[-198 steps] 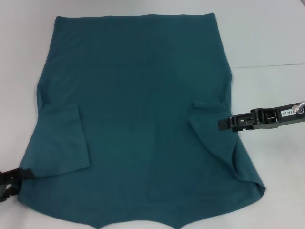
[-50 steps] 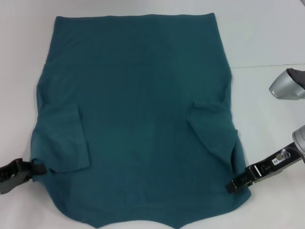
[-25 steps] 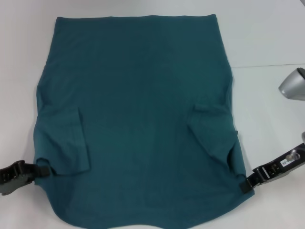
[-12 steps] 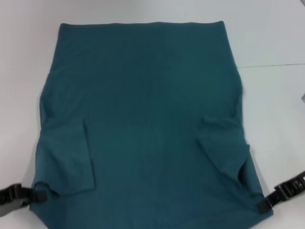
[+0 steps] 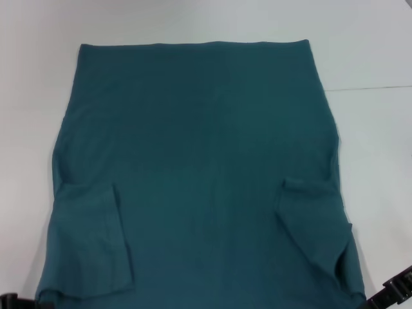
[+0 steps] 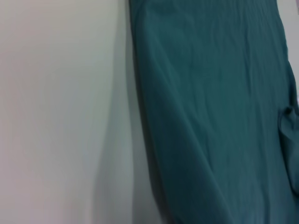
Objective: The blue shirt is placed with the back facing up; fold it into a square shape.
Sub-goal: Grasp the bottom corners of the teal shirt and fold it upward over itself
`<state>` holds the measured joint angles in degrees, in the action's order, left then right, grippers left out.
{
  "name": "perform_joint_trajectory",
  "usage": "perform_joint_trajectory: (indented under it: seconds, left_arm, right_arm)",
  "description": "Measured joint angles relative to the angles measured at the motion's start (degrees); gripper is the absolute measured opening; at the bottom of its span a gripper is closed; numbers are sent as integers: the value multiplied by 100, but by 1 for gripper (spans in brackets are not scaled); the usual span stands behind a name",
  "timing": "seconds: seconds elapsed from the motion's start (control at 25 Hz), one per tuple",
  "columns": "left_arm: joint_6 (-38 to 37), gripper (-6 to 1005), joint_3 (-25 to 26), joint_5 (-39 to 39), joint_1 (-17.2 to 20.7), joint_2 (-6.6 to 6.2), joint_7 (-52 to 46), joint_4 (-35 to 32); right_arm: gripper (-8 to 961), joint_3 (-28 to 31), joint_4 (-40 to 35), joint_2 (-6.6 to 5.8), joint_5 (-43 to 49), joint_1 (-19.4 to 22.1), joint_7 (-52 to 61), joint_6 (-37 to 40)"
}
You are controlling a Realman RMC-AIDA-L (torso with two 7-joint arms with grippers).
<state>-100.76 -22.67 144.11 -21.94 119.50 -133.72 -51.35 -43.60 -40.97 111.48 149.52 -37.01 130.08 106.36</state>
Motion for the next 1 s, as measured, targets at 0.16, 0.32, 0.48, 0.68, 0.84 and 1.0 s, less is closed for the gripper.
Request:
perform_joint_trajectory:
  seconds: [0.16, 0.32, 0.48, 0.68, 0.84, 1.0]
  left_arm:
    - [-249, 44, 23, 4, 76, 5, 161, -43]
    - [-503, 44, 33, -85, -46, -24, 368, -18]
    - [-612, 45, 43, -263, -392, -156, 462, 307]
    - [-267, 45, 60, -282, -991, -270, 62, 784]
    - [400, 45, 20, -272, -1320, -289, -583, 843]
    - [825, 45, -32, -238, -1630, -380, -969, 864]
  right_arm:
    - [39, 35, 1, -17, 1, 33, -56, 48]
    - [39, 242, -26, -50, -102, 36, -217, 97]
    - [39, 695, -37, -132, -338, 11, -372, 4]
    - [40, 1305, -29, -171, -662, 8, -252, -431]
    - [40, 1636, -44, -215, -811, 29, -6, -817]
    - [40, 1882, -35, -233, -1032, 50, 107, -1162]
